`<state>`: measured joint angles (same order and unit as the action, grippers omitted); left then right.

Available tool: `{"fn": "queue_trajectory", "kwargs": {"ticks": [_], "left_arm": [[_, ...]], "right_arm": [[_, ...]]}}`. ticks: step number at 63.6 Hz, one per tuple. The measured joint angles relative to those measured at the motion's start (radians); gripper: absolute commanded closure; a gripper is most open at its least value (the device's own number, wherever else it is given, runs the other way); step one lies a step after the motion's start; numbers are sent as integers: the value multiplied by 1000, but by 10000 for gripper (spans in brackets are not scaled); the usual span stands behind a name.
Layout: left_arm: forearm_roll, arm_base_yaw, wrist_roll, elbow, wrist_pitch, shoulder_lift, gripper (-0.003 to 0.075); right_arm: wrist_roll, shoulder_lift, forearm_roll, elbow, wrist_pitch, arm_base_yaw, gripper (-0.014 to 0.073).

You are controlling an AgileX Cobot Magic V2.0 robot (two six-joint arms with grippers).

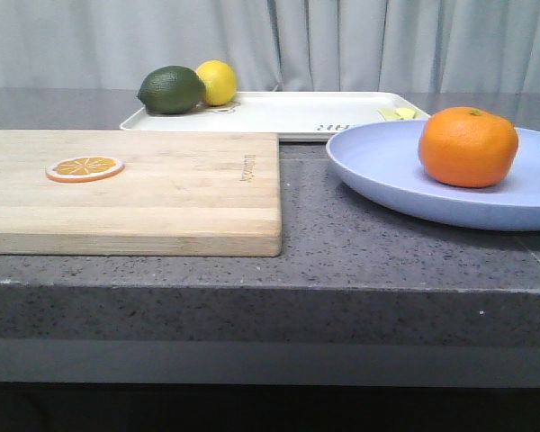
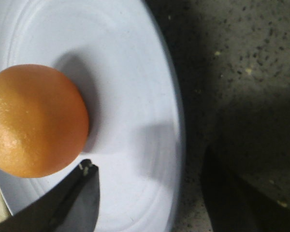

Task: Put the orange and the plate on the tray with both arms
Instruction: 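Move the right gripper down to the rim of the blue plate, then close the right gripper on the plate rim nearest it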

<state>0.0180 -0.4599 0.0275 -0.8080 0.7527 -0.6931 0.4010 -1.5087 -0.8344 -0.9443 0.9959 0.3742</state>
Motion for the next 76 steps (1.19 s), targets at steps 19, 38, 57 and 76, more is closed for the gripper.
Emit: {"fn": "queue_trajectory", "kwargs": {"ticks": [19,38,57,76], "left_arm": [[0,0,0,0,-4,0,101],[0,0,0,0,-8,0,101],[0,0,0,0,-8,0,101],[0,0,0,0,-8,0,101]], "right_arm": [[0,-7,-6,2,-26,0,468],[-2,-10,1,2,-46,0,629],[-5,-11,6,2,-55,0,658],[-5,-11,-4,2,-59,0,658]]}}
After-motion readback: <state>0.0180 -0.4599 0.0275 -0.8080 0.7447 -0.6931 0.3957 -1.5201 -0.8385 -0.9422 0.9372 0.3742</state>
